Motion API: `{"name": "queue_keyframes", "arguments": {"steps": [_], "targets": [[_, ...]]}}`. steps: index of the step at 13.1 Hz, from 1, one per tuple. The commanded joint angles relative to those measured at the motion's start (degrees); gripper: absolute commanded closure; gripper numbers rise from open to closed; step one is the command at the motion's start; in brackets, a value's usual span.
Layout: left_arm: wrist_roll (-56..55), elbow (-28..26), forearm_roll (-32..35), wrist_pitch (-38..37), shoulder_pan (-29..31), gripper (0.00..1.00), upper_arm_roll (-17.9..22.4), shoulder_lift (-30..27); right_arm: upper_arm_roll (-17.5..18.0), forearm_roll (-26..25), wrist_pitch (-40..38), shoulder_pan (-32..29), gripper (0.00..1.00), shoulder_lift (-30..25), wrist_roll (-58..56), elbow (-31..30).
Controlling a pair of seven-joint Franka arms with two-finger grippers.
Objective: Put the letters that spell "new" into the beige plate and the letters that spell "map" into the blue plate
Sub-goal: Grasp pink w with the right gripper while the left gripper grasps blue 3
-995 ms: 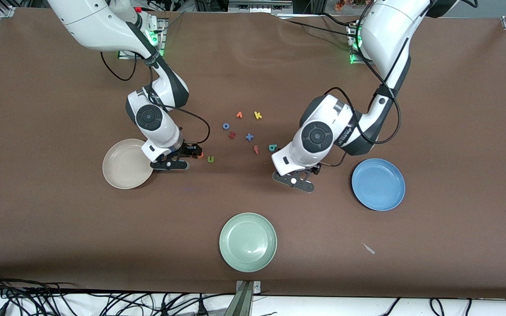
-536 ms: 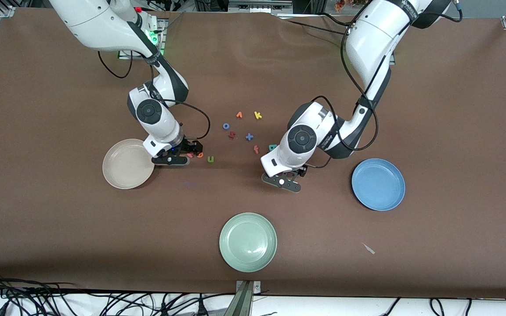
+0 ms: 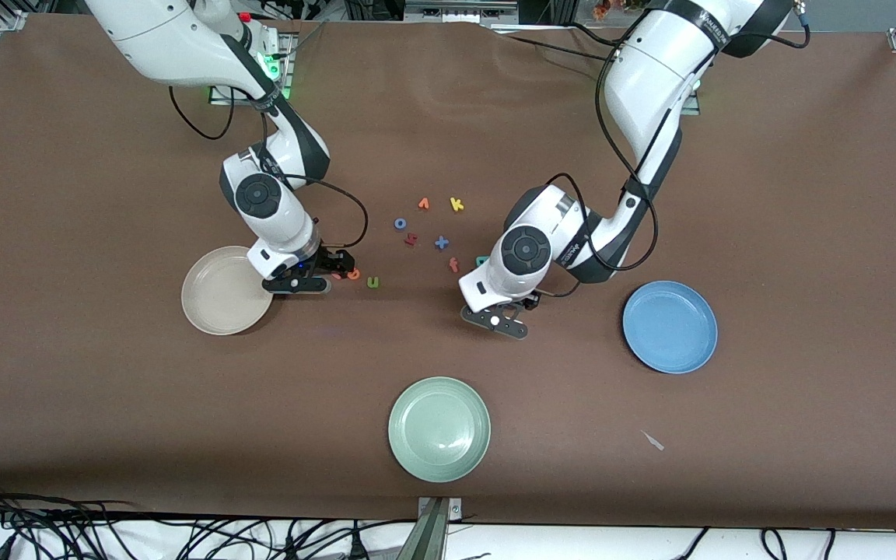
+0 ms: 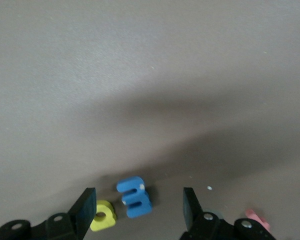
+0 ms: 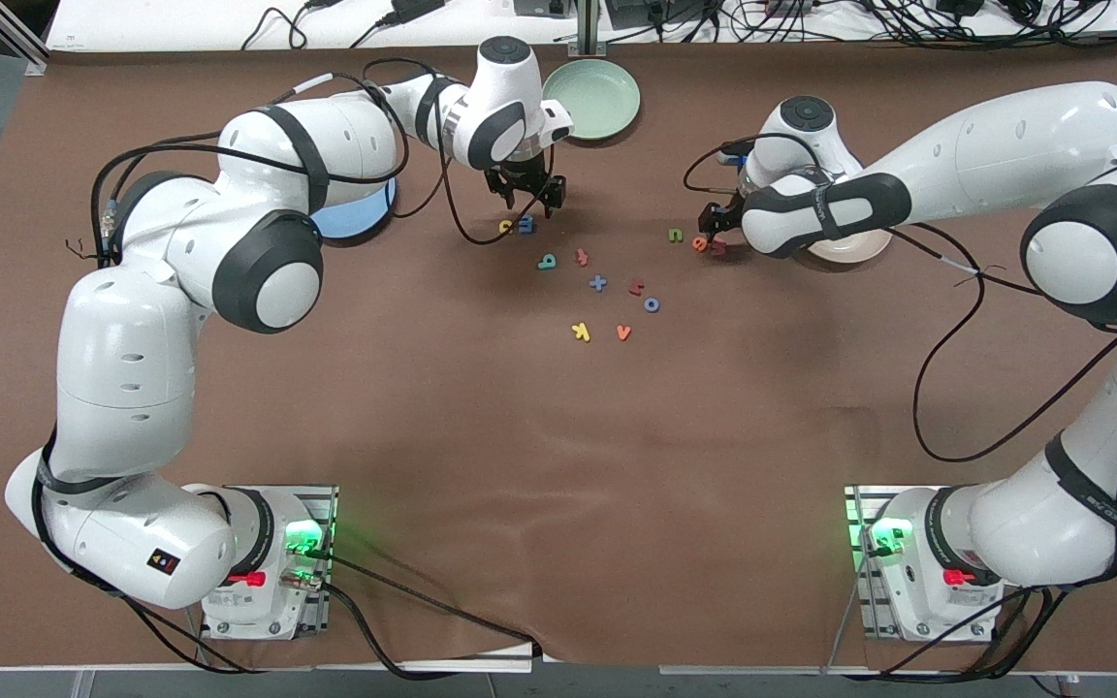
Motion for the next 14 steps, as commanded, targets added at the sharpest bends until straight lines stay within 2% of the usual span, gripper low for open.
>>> {"name": "queue_keyframes", "arguments": {"steps": [1, 2, 8, 10, 14], "targets": [[-4.6, -2.0, 4.3, 2.2, -1.3, 0.22, 0.7, -0.5, 0.0, -1.1, 0.1, -0.2, 0.00, -1.7, -0.3, -2.0], [-4.7, -2.1, 4.7, 2.2, -1.4, 0.22, 0.6, -0.5, 0.0, -1.0, 0.6, -0.2, 0.00, -1.5, -0.2, -2.4], [-4.7, -2.7, 4.7, 2.4, -1.4, 0.37, 0.6, 0.2, -0.4, -1.0, 5.0, -0.2, 0.00, -0.8, -0.3, -4.7], [-4.7, -3.0, 4.8, 2.4, -1.2, 0.46, 0.6, 0.2, -0.4, -1.0, 5.2, -0.2, 0.01, -0.6, -0.2, -4.7], [-4.6, -3.0, 4.8, 2.4, -1.3, 0.53, 0.6, 0.5, -0.4, -1.0, 6.4, -0.2, 0.01, 0.2, -0.1, -4.7]]}}
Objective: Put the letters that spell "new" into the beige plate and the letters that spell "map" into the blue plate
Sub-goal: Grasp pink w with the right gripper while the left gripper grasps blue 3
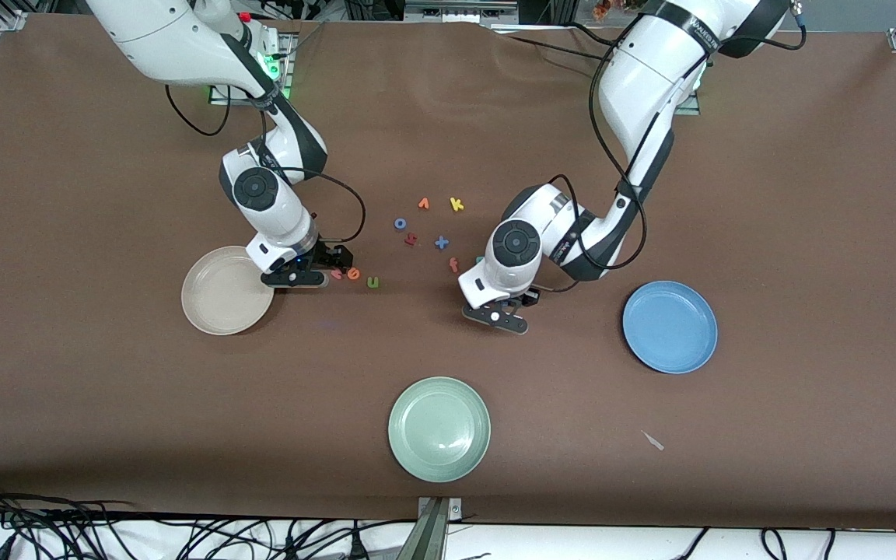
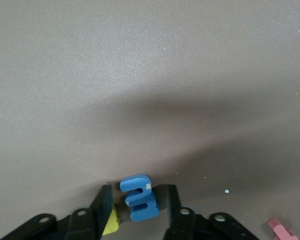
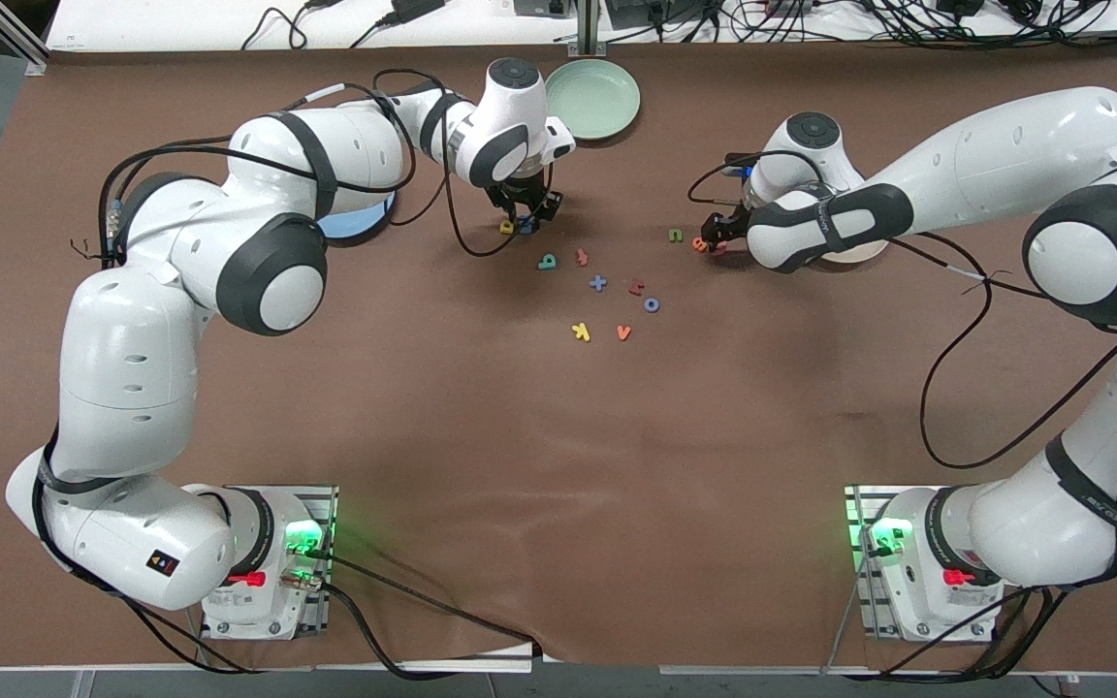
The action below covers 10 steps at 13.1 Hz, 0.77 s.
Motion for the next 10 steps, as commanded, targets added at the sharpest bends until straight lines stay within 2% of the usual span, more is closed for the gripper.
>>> {"name": "queue_keyframes", "arguments": {"steps": [1, 7, 8, 10], "targets": [[-1.1, -0.5, 1.8, 0.7, -0.5, 0.59, 0.4, 0.4, -0.1, -1.0, 2.4, -0.2, 0.01, 0.6, 0.1, -1.1], [-1.1, -3.1, 1.8, 5.9, -0.1, 0.60, 0.3, 0.5, -0.1, -1.0, 3.1, -0.1, 0.01, 2.7, 0.3, 0.7], [-0.9, -3.1, 1.8, 5.9, 0.0, 0.65, 0.3, 0.4, -0.1, -0.9, 3.0, -0.1, 0.01, 2.7, 0.3, 0.8], [-0.4, -3.1, 1.8, 5.8, 0.1, 0.85, 0.3, 0.2, -0.1, -0.9, 3.0, -0.1, 0.01, 2.7, 0.2, 1.0]]}}
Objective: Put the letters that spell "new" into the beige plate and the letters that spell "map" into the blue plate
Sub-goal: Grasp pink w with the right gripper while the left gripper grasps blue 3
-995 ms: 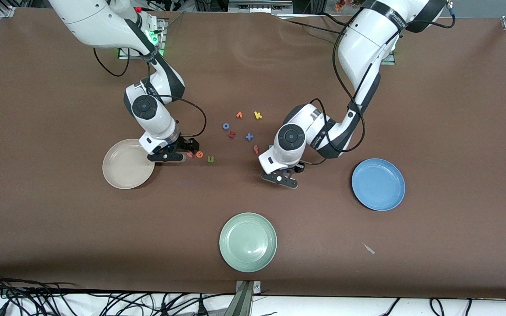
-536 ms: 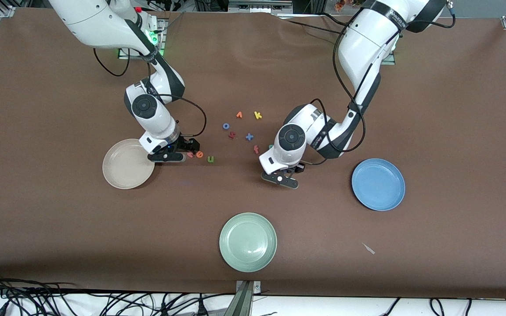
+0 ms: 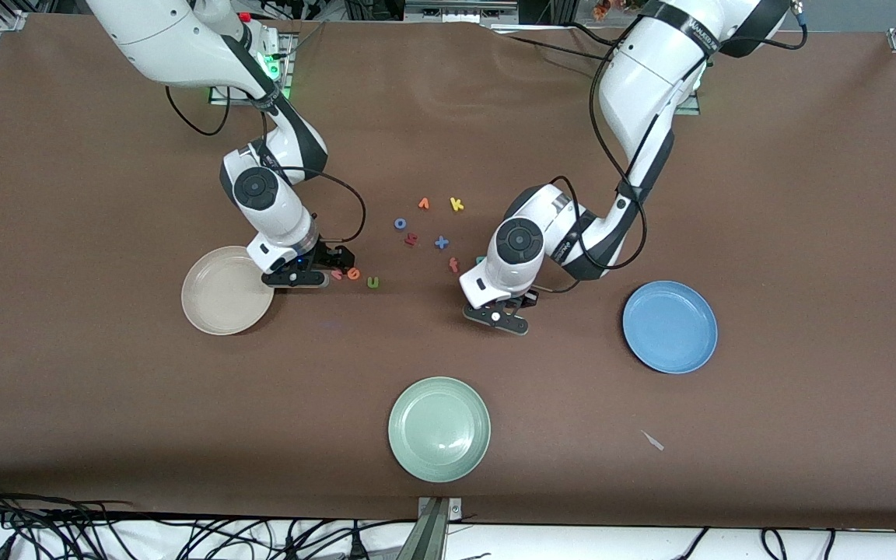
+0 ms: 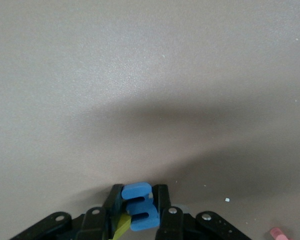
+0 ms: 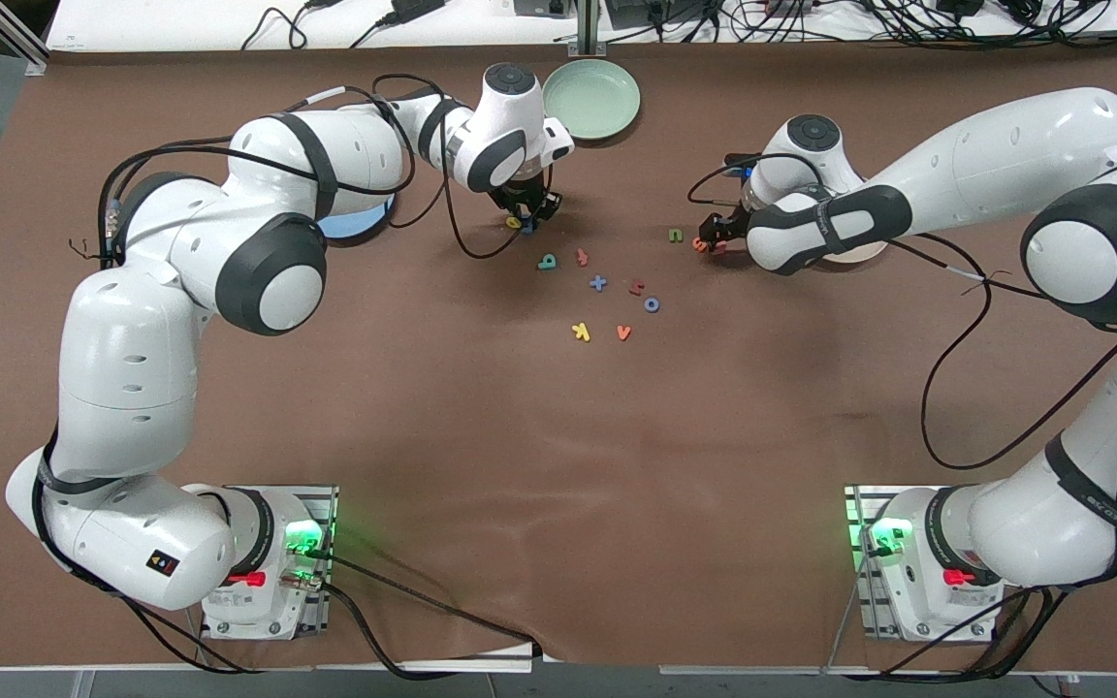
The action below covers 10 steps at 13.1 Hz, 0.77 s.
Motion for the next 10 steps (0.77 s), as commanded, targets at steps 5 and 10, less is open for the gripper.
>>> {"name": "queue_keyframes", "arguments": {"steps": [5, 10], "targets": [[-0.8, 0.4, 1.5, -4.1, 0.0, 0.95, -0.1, -3.4, -0.1, -1.0, 1.8, 0.7, 0.02, 4.3, 0.0, 3.9], [3.1, 9.7, 1.7, -22.9, 2.0, 0.96, 0.1, -7.3, -0.1, -1.0, 1.9, 0.9, 0.07, 4.3, -0.4, 3.1]]}}
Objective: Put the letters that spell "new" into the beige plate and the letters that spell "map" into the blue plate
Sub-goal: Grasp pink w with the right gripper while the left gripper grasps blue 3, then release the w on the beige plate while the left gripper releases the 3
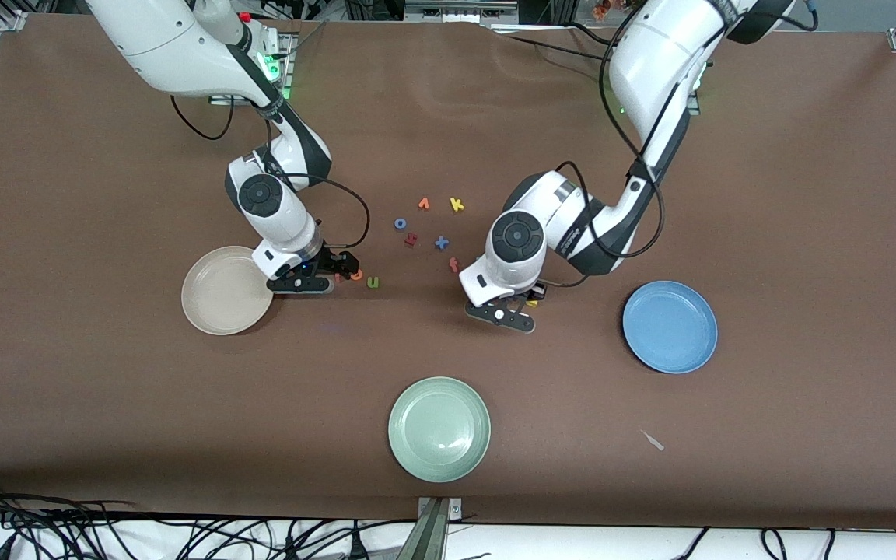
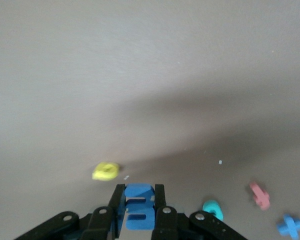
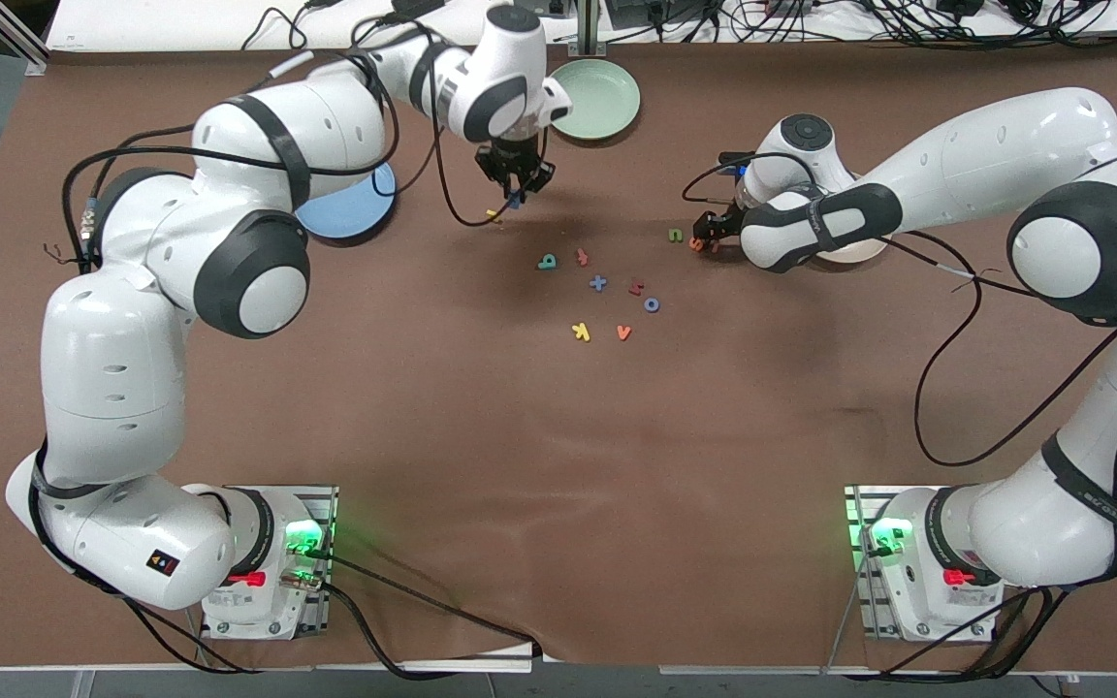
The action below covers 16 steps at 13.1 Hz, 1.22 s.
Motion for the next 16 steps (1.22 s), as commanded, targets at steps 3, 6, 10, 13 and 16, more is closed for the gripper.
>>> {"name": "queue_keyframes", "arguments": {"steps": [3, 6, 10, 13, 16], "targets": [[15.5, 1.5, 1.6, -5.9, 9.1, 0.96, -0.1, -4.5, 0.0, -0.9, 1.0, 0.5, 0.39, 1.1, -0.4, 0.7], [26.6, -0.3, 2.1, -5.7, 15.9, 0.96, 0.0, -3.8, 0.0, -0.9, -1.1, 0.4, 0.78, -0.8, -1.1, 0.7], [35.8, -7.5, 7.1, 0.6, 23.1, 0.95, 0.0, -2.1, -0.7, -0.5, -7.8, 0.0, 1.00, -5.1, -6.0, 1.0], [36.1, -14.0, 8.8, 9.0, 25.3, 0.51, 0.0, -2.1, -3.9, -0.4, -13.9, -0.4, 1.00, -9.2, -14.5, 0.9], [35.7, -13.0, 8.7, 7.0, 24.2, 0.00, -0.7, -4.9, -6.7, -0.4, -17.8, -3.4, 1.00, -12.4, -26.2, -0.4]]}}
